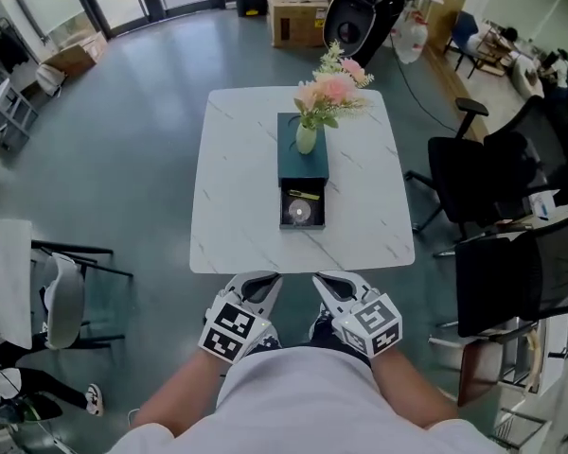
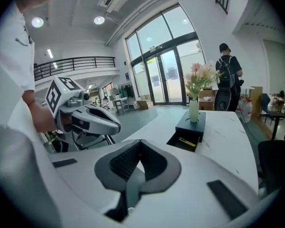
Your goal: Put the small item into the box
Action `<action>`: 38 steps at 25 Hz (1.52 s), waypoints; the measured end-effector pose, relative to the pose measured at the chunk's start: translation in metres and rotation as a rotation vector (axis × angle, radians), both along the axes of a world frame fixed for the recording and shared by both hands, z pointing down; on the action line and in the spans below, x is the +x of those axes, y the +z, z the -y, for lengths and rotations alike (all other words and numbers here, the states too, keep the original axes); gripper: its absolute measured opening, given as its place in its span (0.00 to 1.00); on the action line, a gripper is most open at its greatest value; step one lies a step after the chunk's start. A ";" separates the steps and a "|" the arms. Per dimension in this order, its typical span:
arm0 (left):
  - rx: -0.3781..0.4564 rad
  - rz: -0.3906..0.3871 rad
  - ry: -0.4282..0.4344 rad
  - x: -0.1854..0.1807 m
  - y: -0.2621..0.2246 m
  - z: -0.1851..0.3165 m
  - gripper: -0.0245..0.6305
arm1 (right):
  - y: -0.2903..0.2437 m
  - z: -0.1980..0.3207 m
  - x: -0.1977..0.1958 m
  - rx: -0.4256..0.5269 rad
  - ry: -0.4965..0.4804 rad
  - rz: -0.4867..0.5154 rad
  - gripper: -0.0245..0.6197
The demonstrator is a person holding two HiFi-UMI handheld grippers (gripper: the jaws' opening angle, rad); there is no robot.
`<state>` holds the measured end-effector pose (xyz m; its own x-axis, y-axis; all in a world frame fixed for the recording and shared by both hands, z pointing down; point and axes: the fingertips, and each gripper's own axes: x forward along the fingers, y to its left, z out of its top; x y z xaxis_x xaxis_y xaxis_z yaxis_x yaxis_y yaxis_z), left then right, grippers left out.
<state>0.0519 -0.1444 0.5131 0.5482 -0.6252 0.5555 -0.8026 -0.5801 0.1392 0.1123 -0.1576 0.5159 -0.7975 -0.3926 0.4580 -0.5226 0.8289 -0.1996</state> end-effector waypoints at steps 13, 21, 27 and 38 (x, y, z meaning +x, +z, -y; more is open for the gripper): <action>0.048 0.014 0.072 -0.007 -0.005 -0.038 0.06 | -0.007 -0.041 0.013 0.023 0.109 -0.016 0.06; 0.068 -0.004 -0.033 -0.005 -0.017 -0.036 0.06 | -0.022 -0.033 0.018 0.056 0.033 -0.022 0.06; 0.102 -0.008 -0.061 0.014 -0.033 -0.030 0.06 | -0.025 -0.035 0.031 0.059 -0.002 -0.006 0.06; 0.110 0.026 -0.039 0.036 -0.038 -0.034 0.06 | -0.024 -0.042 0.048 0.048 0.008 0.018 0.06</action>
<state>0.0878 -0.1104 0.4752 0.5085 -0.7039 0.4959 -0.8276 -0.5586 0.0557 0.1601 -0.1158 0.4924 -0.8022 -0.4202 0.4241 -0.5261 0.8333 -0.1695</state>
